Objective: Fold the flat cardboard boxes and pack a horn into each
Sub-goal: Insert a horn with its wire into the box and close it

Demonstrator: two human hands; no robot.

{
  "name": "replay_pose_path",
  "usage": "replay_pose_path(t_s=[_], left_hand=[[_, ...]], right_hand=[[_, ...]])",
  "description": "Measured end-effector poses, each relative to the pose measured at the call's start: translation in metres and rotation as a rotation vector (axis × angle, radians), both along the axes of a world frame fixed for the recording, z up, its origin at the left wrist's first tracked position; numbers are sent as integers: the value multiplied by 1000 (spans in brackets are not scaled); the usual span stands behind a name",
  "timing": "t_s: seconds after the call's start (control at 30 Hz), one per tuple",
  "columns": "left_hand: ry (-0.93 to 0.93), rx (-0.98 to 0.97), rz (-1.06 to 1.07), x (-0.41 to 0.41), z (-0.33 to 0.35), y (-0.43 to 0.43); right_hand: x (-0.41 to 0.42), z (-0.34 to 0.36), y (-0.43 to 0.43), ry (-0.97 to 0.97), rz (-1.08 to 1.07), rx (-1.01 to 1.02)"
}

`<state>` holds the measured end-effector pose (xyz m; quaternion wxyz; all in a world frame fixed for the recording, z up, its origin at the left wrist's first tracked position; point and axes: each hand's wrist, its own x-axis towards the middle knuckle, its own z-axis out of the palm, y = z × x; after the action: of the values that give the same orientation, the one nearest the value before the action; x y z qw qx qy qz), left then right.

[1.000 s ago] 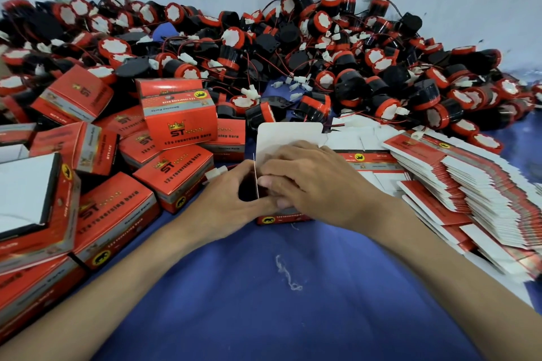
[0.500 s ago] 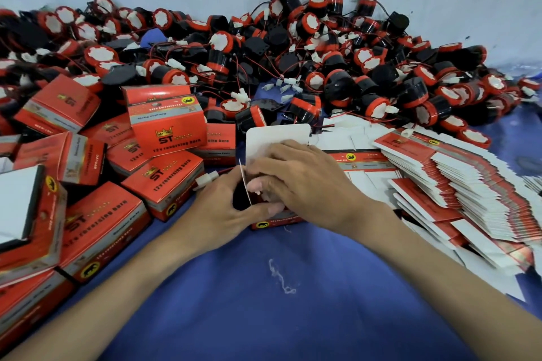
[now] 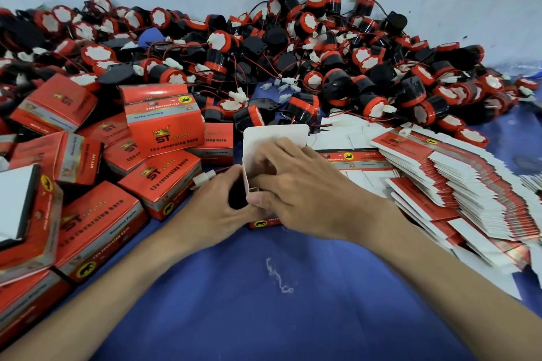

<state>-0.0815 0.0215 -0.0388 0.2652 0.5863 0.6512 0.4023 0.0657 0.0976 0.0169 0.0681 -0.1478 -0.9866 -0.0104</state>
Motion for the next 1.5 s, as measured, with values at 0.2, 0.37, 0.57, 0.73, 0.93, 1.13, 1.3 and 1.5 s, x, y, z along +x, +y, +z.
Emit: replay_pose_path(t_s=[0.2, 0.37, 0.57, 0.73, 0.93, 1.13, 1.3, 1.5], left_hand=[[-37, -44, -100, -8, -2, -2], [-66, -7, -86, -4, -1, -3], [-292, 93, -1, 3, 3, -6], [-408, 114, -67, 13, 3, -6], [-386, 87, -22, 16, 0, -4], [-366, 77, -8, 19, -3, -1], [-289, 35, 61, 21, -4, 2], [-198, 180, 97, 24, -4, 5]], right_hand=[[-5, -1, 7, 98, -5, -77], [2, 0, 11, 100, 50, -114], [5, -4, 7, 116, 112, 16], [1, -10, 3, 272, 191, -38], [11, 3, 4, 83, 181, -26], [28, -2, 4, 116, 200, -19], [55, -32, 15, 821, -65, -474], [54, -45, 8, 594, 8, -471]])
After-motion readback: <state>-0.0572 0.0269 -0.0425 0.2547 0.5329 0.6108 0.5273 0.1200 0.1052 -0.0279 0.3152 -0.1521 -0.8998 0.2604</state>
